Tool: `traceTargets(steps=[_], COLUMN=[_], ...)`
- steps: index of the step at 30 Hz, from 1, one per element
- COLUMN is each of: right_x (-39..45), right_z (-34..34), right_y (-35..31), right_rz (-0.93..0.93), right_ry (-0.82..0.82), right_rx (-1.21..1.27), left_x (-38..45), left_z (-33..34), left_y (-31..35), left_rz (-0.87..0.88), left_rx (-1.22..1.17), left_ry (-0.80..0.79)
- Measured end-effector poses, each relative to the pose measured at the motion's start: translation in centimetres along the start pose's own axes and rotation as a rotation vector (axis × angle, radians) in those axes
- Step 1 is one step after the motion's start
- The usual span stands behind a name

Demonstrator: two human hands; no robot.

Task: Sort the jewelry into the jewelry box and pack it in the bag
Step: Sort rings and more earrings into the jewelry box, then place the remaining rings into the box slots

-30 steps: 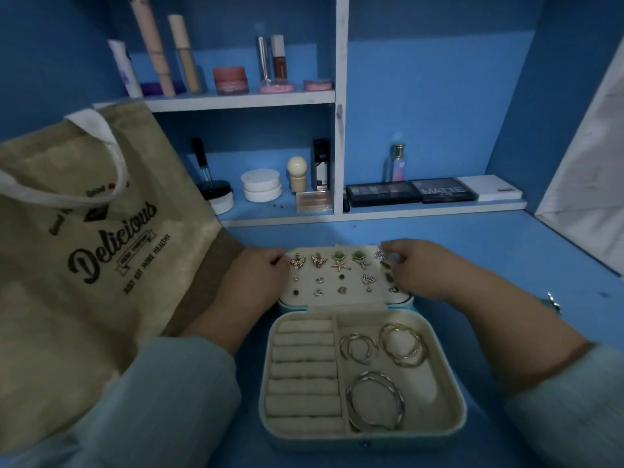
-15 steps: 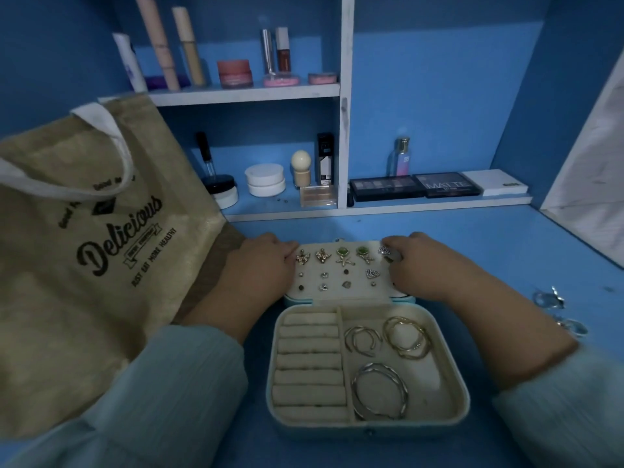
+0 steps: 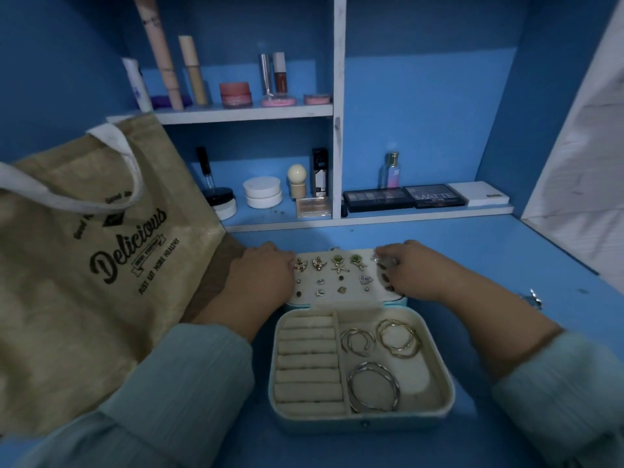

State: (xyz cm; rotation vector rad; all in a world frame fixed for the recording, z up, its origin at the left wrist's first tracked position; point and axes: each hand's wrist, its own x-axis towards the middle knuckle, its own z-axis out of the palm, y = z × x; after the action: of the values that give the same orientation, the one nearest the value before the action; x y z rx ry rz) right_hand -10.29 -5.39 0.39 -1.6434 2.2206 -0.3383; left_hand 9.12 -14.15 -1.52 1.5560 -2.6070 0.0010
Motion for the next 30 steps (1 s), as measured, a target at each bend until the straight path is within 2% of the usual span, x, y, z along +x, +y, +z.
traceTargets(steps=[6,9,12,16,24,30], right_x=[-2.2,-3.8,-5.8,-8.3,-11.7,-11.8], right_z=[-1.9,-3.3,-4.9,-6.9,-8.7,-6.6], right_y=[1.1,2.1,3.3,5.4,10.7,14.0], right_rz=[-0.056,-0.112,-0.126,-0.068,0.108,0.13], right_ry=[0.127,0.114,0.037,-0.032,-0.026,0.047], right_rx=[0.021,-0.027,-0.099,-0.211,-0.292,-0.189], left_x=[-0.8,-2.0,-3.3,-4.7,-4.8,-4.5], left_z=[-1.9,-3.5,-5.0,-5.4,-3.8,-3.0], left_y=[1.4,3.6,6.6,10.8,16.8,18.8], left_rz=[0.022,0.115,0.205,0.317,0.449,0.527], left_rx=[0.11,0.063,-0.041,-0.115,-0.006,0.095], left_ry=[0.016,0.032,-0.035,-0.09,-0.301,-0.29])
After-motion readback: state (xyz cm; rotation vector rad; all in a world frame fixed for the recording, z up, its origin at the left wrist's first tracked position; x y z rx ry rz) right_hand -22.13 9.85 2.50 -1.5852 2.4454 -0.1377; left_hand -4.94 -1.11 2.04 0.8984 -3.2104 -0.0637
